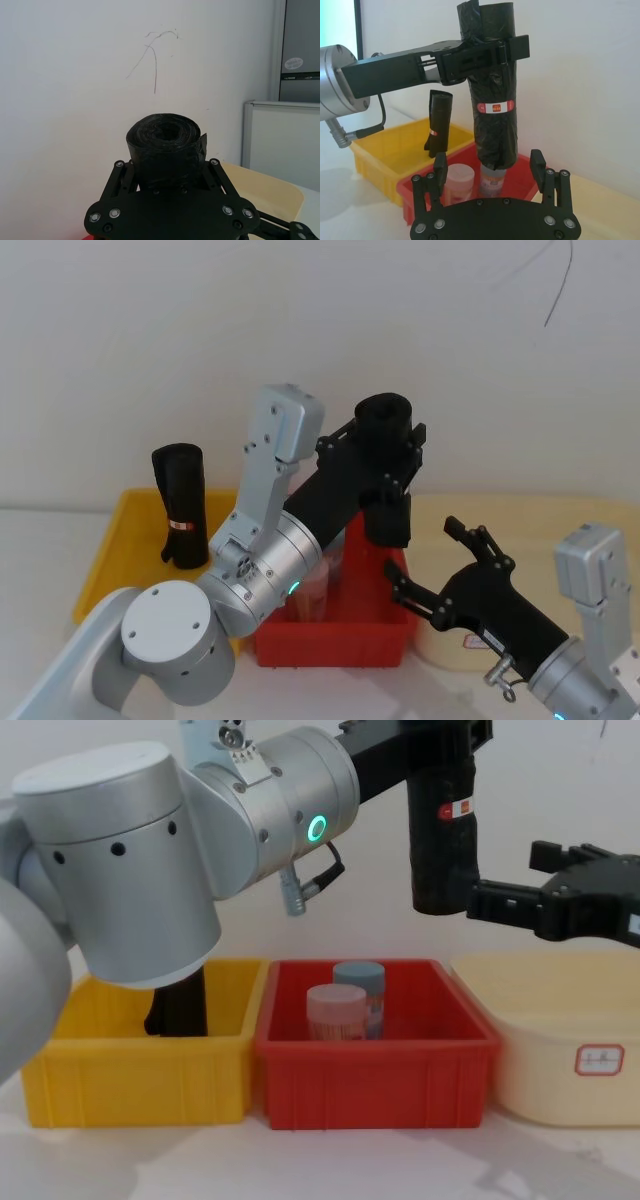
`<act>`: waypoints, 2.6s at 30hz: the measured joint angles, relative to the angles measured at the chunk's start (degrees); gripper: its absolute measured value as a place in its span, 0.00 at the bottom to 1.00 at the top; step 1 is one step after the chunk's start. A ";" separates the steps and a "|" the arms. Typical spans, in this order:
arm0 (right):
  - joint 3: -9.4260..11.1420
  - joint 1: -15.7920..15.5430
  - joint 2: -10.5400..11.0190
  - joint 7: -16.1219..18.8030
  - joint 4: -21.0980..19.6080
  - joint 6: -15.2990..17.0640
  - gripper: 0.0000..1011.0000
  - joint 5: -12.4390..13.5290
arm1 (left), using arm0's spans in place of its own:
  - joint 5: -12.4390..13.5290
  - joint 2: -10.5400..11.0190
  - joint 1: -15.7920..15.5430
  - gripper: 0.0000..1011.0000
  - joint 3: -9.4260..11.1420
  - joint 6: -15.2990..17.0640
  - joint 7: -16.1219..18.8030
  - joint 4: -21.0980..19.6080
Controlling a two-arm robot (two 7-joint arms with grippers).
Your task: Pick up the garbage bag with the one hand and transfer it to the other hand.
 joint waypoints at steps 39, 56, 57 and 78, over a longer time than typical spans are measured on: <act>-4.01 10.77 -5.70 1.81 11.68 -3.27 0.99 -4.19 | 0.00 0.00 0.00 0.43 0.00 0.01 0.05 0.01; -4.14 13.07 -8.14 0.29 13.91 -3.37 0.69 -6.26 | -0.01 0.00 0.00 0.43 0.00 0.01 0.05 0.01; -4.08 13.11 -8.22 0.24 13.91 -3.34 0.68 -6.26 | 0.00 0.00 0.00 0.43 -0.01 0.01 0.05 0.01; -2.60 13.43 -8.70 -0.61 13.32 -1.51 0.54 -5.00 | 0.00 0.00 0.00 0.75 0.00 0.00 0.04 0.00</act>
